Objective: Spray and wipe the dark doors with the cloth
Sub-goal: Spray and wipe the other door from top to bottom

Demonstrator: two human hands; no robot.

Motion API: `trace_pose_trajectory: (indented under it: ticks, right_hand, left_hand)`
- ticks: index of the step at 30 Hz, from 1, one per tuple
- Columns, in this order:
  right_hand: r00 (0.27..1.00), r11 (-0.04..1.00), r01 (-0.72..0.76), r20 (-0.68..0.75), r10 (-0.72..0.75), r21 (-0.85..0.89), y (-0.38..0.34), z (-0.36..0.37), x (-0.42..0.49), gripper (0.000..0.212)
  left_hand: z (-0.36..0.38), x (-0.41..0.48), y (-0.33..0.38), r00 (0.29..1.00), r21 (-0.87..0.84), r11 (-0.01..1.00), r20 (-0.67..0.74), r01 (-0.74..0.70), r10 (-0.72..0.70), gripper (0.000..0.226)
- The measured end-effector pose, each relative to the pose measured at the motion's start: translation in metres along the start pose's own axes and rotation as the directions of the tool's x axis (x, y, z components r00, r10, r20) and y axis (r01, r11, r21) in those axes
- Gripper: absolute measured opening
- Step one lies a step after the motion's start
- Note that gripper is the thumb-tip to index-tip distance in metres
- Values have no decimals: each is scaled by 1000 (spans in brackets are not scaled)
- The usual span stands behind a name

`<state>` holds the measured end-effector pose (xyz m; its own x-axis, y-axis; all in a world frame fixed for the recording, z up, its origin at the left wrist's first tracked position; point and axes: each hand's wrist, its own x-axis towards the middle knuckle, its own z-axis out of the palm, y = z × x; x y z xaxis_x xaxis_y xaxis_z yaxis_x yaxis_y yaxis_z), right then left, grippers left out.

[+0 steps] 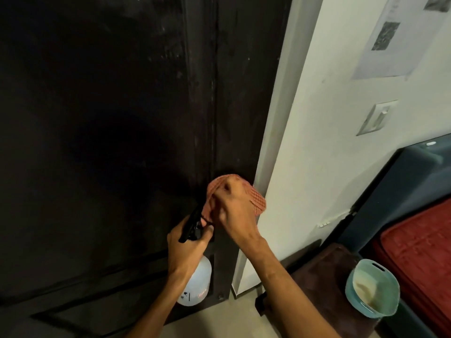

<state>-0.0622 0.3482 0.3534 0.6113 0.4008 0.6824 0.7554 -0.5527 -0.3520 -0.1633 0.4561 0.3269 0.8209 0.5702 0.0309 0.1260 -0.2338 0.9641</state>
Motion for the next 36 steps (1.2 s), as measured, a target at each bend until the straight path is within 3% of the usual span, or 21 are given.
trace_pose_trajectory:
  ticks: [1, 2, 4, 5, 9, 12, 14, 17, 19, 21, 22, 24, 27, 30, 33, 36]
  right_hand:
    - [970, 977, -172, -148, 191, 130, 7, -5, 5, 29]
    - [882, 913, -340, -261, 393, 227, 15, -10, 12, 29]
    - [727, 779, -556, -284, 625, 290, 24, -8, 17, 24]
    - [722, 765, -591, -257, 643, 255, 21, -3, 17, 26]
    - [810, 827, -532, -177, 560, 180, 10, 7, 13, 44]
    - [852, 866, -442, -193, 487, 235, -4, -15, 41, 40]
    - [906, 943, -267, -282, 315, 198, -23, -25, 60, 39]
    - [966, 993, -95, -234, 108, 69, -29, -9, 59, 52]
    - [963, 973, -220, -173, 205, -68, -19, 11, 38, 63]
    - [925, 931, -361, -151, 350, -57, -18, 24, 21, 73]
    - [932, 937, -347, -128, 340, -35, -21, 26, 21, 81]
    - [978, 979, -201, -58, 202, 18, -30, 26, 29, 92]
    - [1000, 994, -2, 9, 1, 112, -30, 29, 21, 84]
    - [991, 973, -124, 75, 111, 196, -26, 54, -28, 91]
    - [973, 963, -216, 121, 198, 158, -24, 70, -73, 97]
    - [943, 861, -322, 55, 328, 393, -22, 67, -73, 92]
  left_hand:
    - [-1, 3, 3, 1000, -3, 1000, -11, -3, 3, 14]
    - [-2, 5, 5, 1000, -10, 1000, -24, -2, 1, 16]
    - [-5, 7, 8, 999, -14, 1000, -40, -5, 5, 17]
    - [-7, 8, 8, 999, -15, 1000, -41, -12, 12, 17]
    - [-12, 14, 21, 1000, -62, 998, -19, -21, 20, 13]
    - [-11, 15, 33, 999, -77, 996, -8, -35, 34, 11]
    - [-9, 11, 35, 999, -97, 995, -5, -36, 36, 13]
    - [-9, 6, 33, 999, -100, 994, -3, -42, 42, 17]
    - [-10, 2, 33, 998, -98, 993, 0, -63, 64, 16]
    - [-15, 0, 37, 997, -107, 991, -4, -78, 78, 15]
    - [-19, -1, 40, 997, -114, 990, -16, -80, 79, 16]
    - [-26, 0, 40, 997, -135, 988, -48, -72, 66, 23]
    - [-40, -2, 30, 996, -150, 987, -71, -63, 53, 22]
    - [-45, -5, 20, 998, -164, 986, -63, -39, 29, 14]
    - [-47, -7, 17, 997, -190, 981, -77, -38, 24, 16]
    - [-50, -4, 17, 998, -181, 983, -58, -29, 19, 13]
